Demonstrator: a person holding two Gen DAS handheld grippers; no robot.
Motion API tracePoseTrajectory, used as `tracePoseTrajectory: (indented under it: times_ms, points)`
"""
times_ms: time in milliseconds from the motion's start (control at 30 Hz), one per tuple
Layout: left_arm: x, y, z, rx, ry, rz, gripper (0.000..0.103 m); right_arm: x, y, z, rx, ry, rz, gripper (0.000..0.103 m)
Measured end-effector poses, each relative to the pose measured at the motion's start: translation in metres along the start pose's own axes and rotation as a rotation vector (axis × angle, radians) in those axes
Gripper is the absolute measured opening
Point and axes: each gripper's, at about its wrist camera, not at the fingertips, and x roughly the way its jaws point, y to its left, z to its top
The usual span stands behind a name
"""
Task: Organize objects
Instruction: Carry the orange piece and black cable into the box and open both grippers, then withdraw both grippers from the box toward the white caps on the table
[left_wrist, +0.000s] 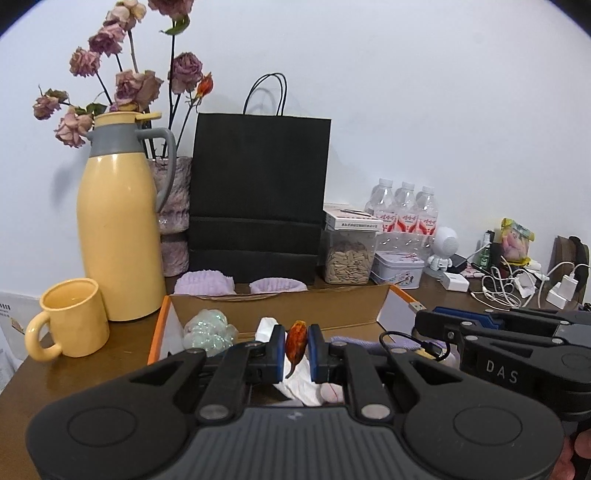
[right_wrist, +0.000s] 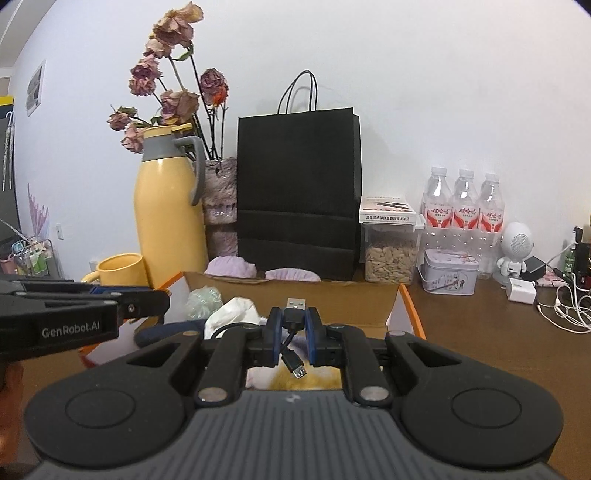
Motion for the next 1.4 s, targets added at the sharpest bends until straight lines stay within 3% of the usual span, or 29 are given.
tracePoseTrajectory:
  times_ms: [600,700,767,800,833,867,933,1000,1400]
  points:
    - [0.075,0.015,0.013,0.015,0.052,0.028,0.012,0.074,-0.031,0.006,0.011,0.062,-0.009,0.014]
    - [0.080,0.018,0.013,0.023,0.052,0.042,0.016,0.082,-0.035,0.004,0.014,0.093,-0.012,0.016]
    - [0.081,0.019,0.013,0.027,0.051,0.055,0.050,0.085,-0.036,0.002,0.014,0.110,-0.026,0.032]
    - [0.081,0.020,0.013,0.025,0.047,0.058,0.060,0.086,-0.036,0.002,0.013,0.112,-0.032,0.052]
    - [0.080,0.021,0.012,0.023,0.042,0.062,0.082,0.085,-0.036,0.001,0.010,0.110,-0.042,0.069]
    - [0.080,0.022,0.013,0.020,0.036,0.071,0.099,0.085,-0.035,0.001,0.003,0.111,-0.053,0.075]
    - [0.077,0.023,0.013,0.013,0.011,0.098,0.103,0.083,-0.034,0.000,-0.002,0.107,-0.060,0.092]
    - [0.077,0.024,0.014,0.008,0.011,0.110,0.103,0.082,-0.035,0.001,0.004,0.103,-0.054,0.103]
    - [0.073,0.023,0.014,0.006,0.016,0.110,0.103,0.078,-0.032,0.001,0.003,0.098,-0.045,0.103]
